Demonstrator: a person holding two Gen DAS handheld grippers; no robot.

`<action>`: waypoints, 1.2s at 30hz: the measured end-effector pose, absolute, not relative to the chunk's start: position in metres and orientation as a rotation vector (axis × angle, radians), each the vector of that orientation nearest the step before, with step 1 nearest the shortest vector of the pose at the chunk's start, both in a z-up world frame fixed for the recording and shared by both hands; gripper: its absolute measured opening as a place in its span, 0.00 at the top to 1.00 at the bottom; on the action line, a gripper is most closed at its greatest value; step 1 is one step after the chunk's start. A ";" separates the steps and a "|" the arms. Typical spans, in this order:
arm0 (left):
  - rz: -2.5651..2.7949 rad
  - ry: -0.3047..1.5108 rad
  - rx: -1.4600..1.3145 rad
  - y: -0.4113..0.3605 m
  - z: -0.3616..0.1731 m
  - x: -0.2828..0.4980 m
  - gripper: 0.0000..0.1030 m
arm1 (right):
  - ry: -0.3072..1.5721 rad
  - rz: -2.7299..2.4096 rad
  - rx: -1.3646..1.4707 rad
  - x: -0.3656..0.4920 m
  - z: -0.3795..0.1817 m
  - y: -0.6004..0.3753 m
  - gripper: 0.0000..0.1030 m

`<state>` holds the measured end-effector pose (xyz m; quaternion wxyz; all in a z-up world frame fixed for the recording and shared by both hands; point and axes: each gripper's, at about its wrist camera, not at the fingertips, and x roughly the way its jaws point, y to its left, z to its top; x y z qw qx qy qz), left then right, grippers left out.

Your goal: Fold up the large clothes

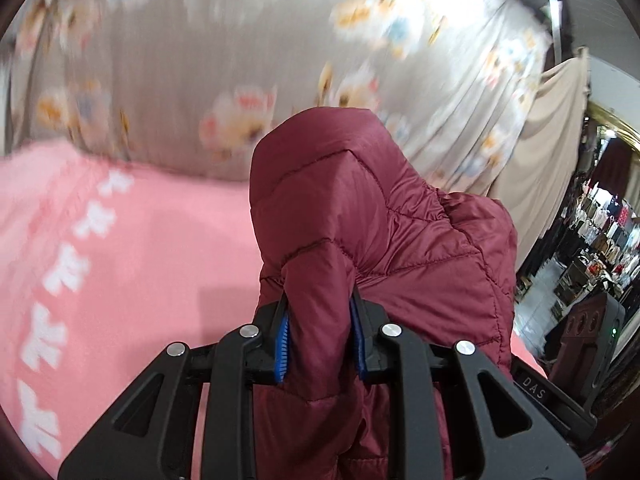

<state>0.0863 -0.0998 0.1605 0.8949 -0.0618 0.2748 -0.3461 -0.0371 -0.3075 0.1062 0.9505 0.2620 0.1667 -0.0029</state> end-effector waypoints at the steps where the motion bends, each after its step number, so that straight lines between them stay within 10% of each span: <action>1: -0.709 0.518 -0.115 -0.089 0.176 0.080 0.78 | 0.315 0.020 0.521 -0.035 0.117 -0.300 0.89; 17: -0.513 0.281 -0.013 0.011 0.239 0.167 0.77 | 0.188 0.262 0.485 0.119 0.167 -0.220 0.88; 20: -0.473 0.346 0.034 0.003 0.201 0.224 0.74 | 0.259 0.242 0.508 0.169 0.131 -0.225 0.83; 24: -0.352 0.568 0.104 -0.016 0.096 0.317 0.42 | 0.503 0.077 0.536 0.246 0.038 -0.245 0.62; 28: -0.178 0.794 0.136 -0.002 -0.003 0.352 0.46 | 0.615 -0.070 0.789 0.231 -0.049 -0.300 0.63; 36: -0.245 0.752 -0.065 0.027 0.012 0.301 0.45 | 0.608 -0.075 0.495 0.185 -0.012 -0.262 0.77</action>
